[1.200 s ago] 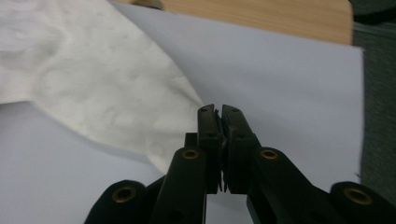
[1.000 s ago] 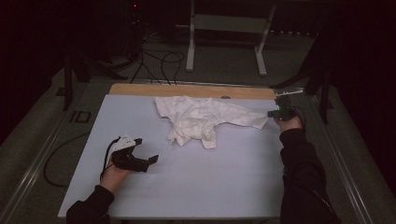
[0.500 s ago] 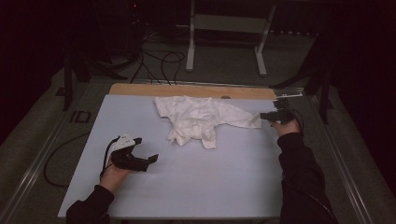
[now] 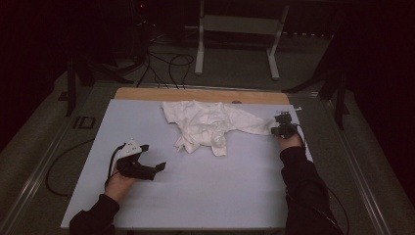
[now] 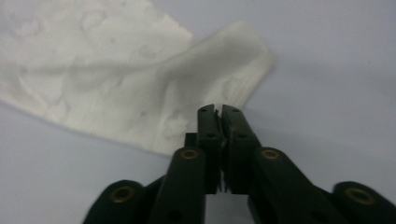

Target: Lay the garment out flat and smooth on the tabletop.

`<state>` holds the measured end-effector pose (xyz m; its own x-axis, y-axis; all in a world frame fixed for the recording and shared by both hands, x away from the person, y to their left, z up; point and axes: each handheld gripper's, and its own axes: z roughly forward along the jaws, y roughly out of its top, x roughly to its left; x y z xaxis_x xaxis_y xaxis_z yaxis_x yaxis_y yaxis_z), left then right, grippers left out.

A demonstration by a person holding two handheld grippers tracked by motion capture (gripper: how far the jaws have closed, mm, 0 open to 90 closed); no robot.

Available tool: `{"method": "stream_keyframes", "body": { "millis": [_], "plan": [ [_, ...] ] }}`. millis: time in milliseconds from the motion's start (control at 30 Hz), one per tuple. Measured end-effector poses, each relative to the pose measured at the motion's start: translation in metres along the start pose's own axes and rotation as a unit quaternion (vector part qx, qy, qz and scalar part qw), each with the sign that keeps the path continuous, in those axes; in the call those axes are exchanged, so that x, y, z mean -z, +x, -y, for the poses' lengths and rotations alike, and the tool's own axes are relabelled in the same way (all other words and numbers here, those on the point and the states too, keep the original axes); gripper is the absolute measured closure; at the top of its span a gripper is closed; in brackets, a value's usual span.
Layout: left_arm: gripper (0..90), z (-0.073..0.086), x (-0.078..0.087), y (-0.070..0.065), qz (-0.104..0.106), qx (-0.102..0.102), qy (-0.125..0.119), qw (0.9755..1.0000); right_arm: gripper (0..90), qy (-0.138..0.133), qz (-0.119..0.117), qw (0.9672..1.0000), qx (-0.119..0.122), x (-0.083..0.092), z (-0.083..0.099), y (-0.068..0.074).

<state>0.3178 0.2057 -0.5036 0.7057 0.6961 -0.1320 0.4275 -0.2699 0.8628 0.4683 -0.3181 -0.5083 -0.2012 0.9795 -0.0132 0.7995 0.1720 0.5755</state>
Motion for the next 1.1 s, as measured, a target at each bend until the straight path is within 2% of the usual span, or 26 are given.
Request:
{"method": "stream_keyframes", "body": {
  "millis": [33, 200, 233, 333, 367, 467, 500, 533, 567, 600, 633, 700, 767, 900, 933, 1000, 1033, 1067, 1100],
  "plan": [
    [0.2, 0.0, 0.001, -0.001, 0.0, -0.002, 0.0, 1.0, 88.7, -0.002, 0.001, 1.0, -0.007, 0.004, 0.004, 0.002],
    [0.1, -0.001, 0.002, -0.001, 0.0, 0.0, -0.002, 1.0, 88.7, -0.006, 0.001, 0.9999, -0.012, 0.011, 0.015, 0.004],
    [0.1, -0.001, 0.002, -0.001, -0.002, -0.002, -0.003, 1.0, 88.7, -0.01, -0.004, 0.9997, -0.022, 0.015, 0.022, 0.003],
    [0.1, -0.002, 0.003, -0.002, -0.003, -0.003, -0.006, 1.0, 88.7, -0.015, -0.01, 0.9994, -0.031, 0.019, 0.029, 0.003],
    [0.2, -0.003, 0.003, -0.002, -0.004, -0.002, -0.009, 1.0, 88.5, -0.024, -0.012, 0.9987, -0.043, 0.022, 0.035, 0.002],
    [0.1, -0.003, 0.003, -0.001, -0.004, -0.003, -0.009, 0.9999, 87.4, -0.026, -0.016, 0.9985, -0.046, 0.023, 0.04, 0.003],
    [0.1, -0.004, 0.003, -0.001, -0.004, -0.003, -0.009, 0.9999, 76.7, -0.028, -0.022, 0.9981, -0.05, 0.026, 0.042, 0.004],
    [0.1, -0.004, 0.003, -0.001, -0.004, -0.003, -0.009, 0.9999, 76.7, -0.028, -0.022, 0.9981, -0.05, 0.026, 0.042, 0.004],
    [0.1, -0.004, 0.004, -0.002, -0.004, -0.003, -0.011, 0.9999, 69.5, -0.034, -0.023, 0.998, -0.048, 0.029, 0.043, 0.005],
    [0.1, -0.004, 0.004, -0.002, -0.004, -0.004, -0.01, 0.9999, 69.5, -0.034, -0.023, 0.998, -0.048, 0.029, 0.043, 0.005],
    [0.2, -0.005, 0.004, -0.002, -0.004, -0.004, -0.011, 0.9999, 57.5, -0.039, -0.031, 0.9978, -0.043, 0.032, 0.043, 0.007],
    [0.2, -0.006, 0.004, -0.002, -0.005, -0.004, -0.012, 0.9999, 55.2, -0.041, -0.033, 0.9978, -0.039, 0.034, 0.043, 0.008],
    [0.1, -0.008, 0.006, -0.001, -0.01, -0.007, -0.016, 0.9998, 43.3, -0.05, -0.054, 0.9968, -0.03, 0.042, 0.045, 0.013],
    [0.2, -0.014, 0.008, 0.001, -0.014, -0.014, -0.02, 0.9996, 30.8, -0.066, -0.076, 0.9949, -0.01, 0.055, 0.049, 0.022],
    [0.2, -0.014, 0.008, 0.001, -0.014, -0.014, -0.02, 0.9996, 30.8, -0.066, -0.076, 0.9949, -0.01, 0.055, 0.049, 0.022],
    [0.2, -0.02, 0.009, 0.002, -0.016, -0.022, -0.026, 0.9993, 24.0, -0.077, -0.101, 0.9919, -0.001, 0.064, 0.051, 0.029],
    [0.2, -0.023, 0.009, 0.002, -0.018, -0.025, -0.028, 0.9991, 16.2, -0.086, -0.13, 0.9878, 0.004, 0.071, 0.053, 0.034],
    [0.2, -0.025, 0.008, 0.003, -0.019, -0.026, -0.027, 0.9991, 16.2, -0.086, -0.13, 0.9878, 0.004, 0.071, 0.053, 0.034],
    [0.2, -0.028, 0.008, 0.004, -0.019, -0.025, -0.026, 0.9992, 13.9, -0.091, -0.143, 0.9855, 0.008, 0.075, 0.054, 0.037]
  ]
}}
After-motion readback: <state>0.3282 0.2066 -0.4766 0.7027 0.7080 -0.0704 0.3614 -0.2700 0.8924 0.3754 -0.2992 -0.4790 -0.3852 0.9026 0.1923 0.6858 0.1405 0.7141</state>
